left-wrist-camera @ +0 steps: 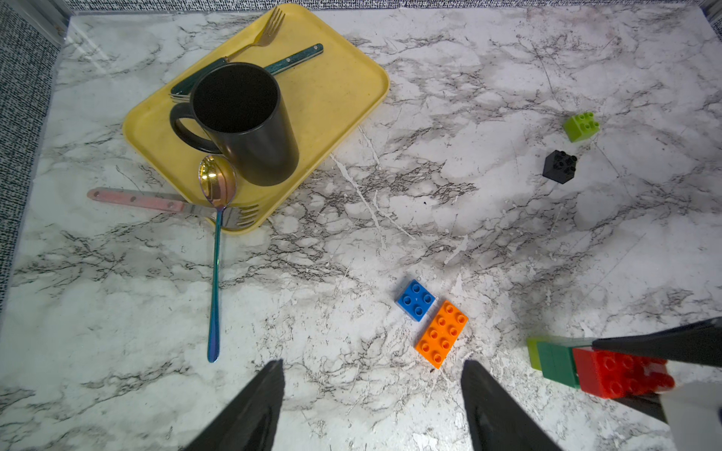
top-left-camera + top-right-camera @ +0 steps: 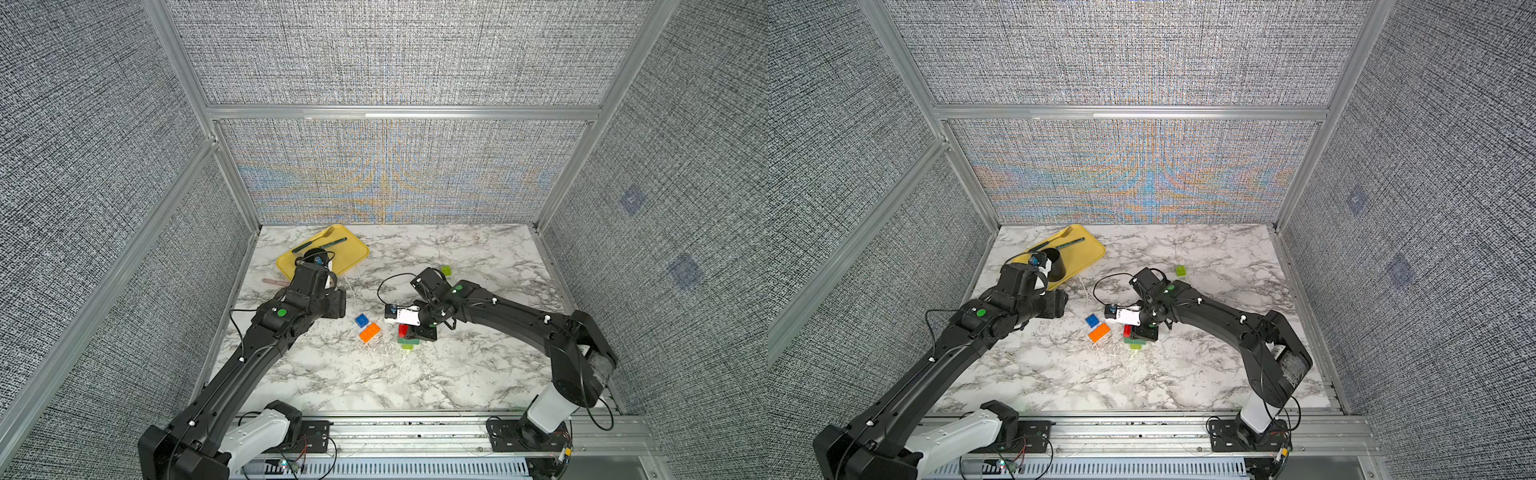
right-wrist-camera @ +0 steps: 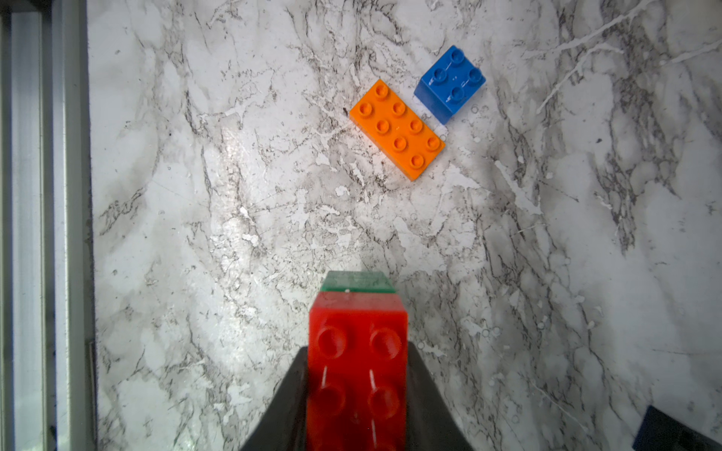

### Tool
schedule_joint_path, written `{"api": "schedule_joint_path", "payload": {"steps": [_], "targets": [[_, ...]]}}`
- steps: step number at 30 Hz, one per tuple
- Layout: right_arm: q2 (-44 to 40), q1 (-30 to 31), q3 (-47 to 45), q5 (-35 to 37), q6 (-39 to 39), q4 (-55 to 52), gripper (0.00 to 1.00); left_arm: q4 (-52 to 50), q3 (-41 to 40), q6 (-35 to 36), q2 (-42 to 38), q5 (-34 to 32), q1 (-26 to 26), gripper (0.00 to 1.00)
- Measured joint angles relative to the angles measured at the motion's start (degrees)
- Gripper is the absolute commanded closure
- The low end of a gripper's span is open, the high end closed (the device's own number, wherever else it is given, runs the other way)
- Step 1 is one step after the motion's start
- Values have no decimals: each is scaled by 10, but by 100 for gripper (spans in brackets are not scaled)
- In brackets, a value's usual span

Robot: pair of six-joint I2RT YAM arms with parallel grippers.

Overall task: Assemble a carrot with lego
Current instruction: Assemble the lego brick with the lego brick.

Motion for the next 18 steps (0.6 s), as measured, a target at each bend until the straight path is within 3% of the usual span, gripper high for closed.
{"api": "schedule_joint_path", "payload": {"steps": [18], "targets": [[5,-5,-32,-19,3,42,74,1,-7,0,-9,2,0,25]]}}
